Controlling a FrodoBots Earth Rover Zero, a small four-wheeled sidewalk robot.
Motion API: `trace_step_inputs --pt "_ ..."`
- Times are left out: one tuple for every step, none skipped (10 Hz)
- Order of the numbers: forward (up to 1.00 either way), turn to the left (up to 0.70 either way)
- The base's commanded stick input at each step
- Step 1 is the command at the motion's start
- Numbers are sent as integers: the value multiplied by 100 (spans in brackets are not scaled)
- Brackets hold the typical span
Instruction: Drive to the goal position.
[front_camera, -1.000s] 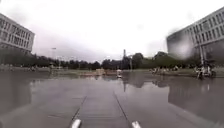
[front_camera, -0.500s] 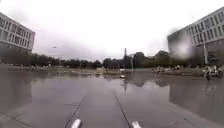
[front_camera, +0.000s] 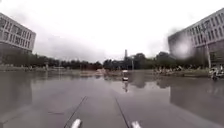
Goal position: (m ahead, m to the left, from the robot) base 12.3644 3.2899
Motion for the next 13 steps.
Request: trace_step_inputs --pt "70 -3" --pt "70 -3" --pt "70 -3" --pt "70 -3" --pt "70 -3" --pt "70 0" --pt "70 0" --pt "70 -11" --pt "70 -16" --pt "70 -4" --pt "70 0" --pt "70 0" --pt "70 0"
